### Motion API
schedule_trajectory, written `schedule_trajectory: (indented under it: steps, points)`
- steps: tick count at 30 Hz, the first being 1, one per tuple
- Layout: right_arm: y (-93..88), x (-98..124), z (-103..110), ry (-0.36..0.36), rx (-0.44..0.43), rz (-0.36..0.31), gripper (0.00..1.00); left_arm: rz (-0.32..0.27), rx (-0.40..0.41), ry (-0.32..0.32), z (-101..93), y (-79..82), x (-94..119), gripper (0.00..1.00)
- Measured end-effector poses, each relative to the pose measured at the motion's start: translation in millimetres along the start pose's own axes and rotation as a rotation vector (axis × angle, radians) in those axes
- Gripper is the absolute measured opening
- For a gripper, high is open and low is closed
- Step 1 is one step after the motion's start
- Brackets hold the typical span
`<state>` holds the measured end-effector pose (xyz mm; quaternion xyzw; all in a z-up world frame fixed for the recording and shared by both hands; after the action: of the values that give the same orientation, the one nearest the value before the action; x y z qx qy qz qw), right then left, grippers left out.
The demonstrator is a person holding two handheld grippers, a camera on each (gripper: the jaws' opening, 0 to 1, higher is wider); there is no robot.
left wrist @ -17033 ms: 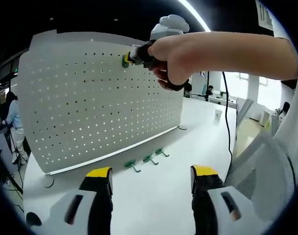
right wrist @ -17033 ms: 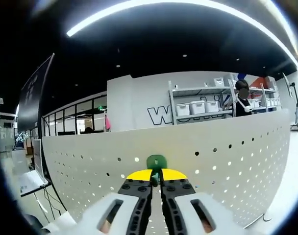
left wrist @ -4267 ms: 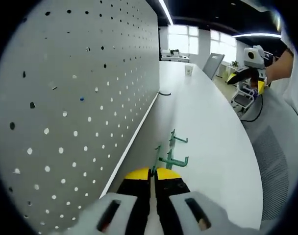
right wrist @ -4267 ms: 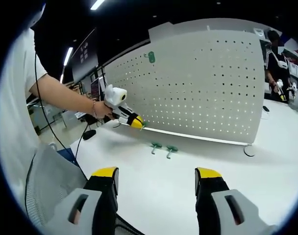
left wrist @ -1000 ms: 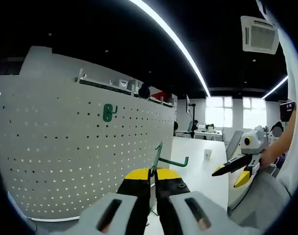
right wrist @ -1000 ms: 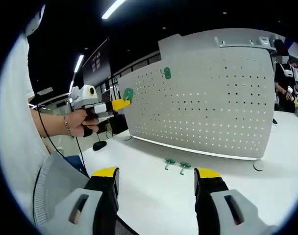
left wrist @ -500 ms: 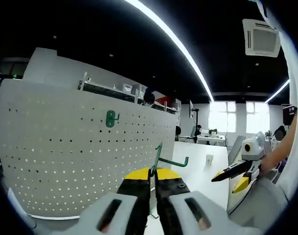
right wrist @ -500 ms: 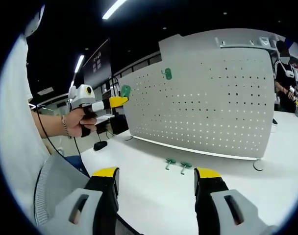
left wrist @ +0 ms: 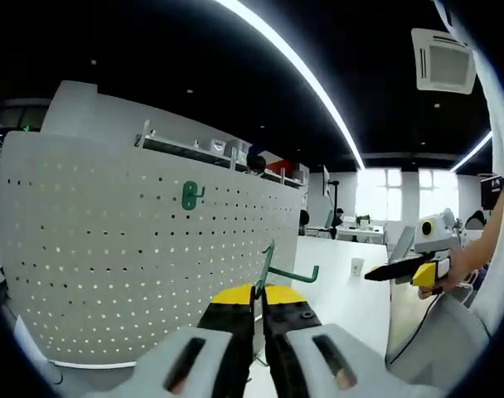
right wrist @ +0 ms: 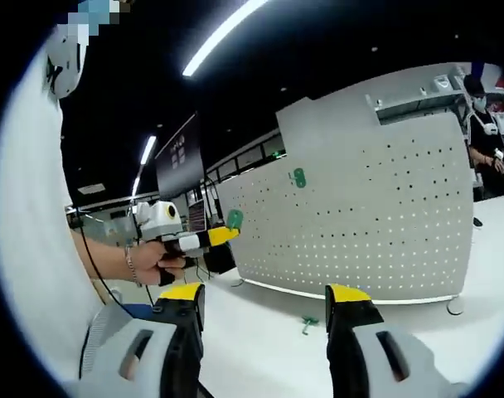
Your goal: Insert the hook assembly into the mounting plate slot until the hook locks in place.
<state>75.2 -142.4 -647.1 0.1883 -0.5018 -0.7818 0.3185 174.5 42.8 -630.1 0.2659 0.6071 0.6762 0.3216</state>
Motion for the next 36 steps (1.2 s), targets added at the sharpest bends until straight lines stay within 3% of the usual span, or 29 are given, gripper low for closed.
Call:
schedule_trajectory:
  steps: [36]
  points:
    - [16.2,-62.1,14.9,0.103,-0.164,-0.064,0.50,0.004,-0.031,0.045,-7.1,6.9,-2.8,0.01]
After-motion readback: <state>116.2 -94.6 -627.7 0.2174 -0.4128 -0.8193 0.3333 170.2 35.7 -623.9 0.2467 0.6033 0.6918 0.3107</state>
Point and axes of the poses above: the point that each gripper's makers call its tool centre point, and the gripper's own axes: x roughly backward along the fingers, z roughly to its left, y roughly out of its top, the point moved 3 cm from there along x, roughly backward along the fingers, and after that the axes turned 13 degrees about -x, right-handed, at the moved point
